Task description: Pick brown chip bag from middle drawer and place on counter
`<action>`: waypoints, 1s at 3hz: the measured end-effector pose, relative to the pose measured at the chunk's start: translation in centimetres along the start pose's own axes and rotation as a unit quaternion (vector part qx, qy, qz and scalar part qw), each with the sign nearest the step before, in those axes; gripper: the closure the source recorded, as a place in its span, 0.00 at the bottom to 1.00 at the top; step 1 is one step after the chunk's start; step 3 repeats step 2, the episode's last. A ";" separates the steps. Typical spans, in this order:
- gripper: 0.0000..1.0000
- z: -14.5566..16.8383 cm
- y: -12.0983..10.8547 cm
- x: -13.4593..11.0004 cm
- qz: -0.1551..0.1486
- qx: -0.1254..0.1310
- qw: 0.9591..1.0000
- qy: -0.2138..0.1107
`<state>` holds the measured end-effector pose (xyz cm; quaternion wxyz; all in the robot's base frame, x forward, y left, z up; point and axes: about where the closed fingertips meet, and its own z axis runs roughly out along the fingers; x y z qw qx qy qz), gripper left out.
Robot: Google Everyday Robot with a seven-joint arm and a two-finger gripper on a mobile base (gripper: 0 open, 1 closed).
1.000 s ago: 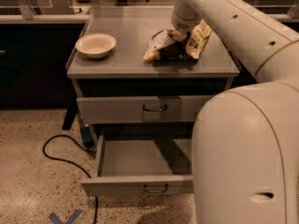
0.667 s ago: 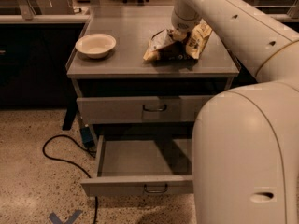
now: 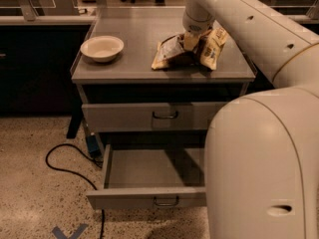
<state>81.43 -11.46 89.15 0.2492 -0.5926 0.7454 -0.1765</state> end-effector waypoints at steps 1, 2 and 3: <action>0.00 0.0 0.0 0.0 0.000 0.000 1.000 0.000; 0.00 0.0 0.0 0.0 0.000 0.000 1.000 0.000; 0.00 0.0 0.0 0.0 0.000 0.000 1.000 0.000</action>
Offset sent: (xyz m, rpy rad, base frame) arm 0.0000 0.0000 0.0000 0.0000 0.0000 0.0000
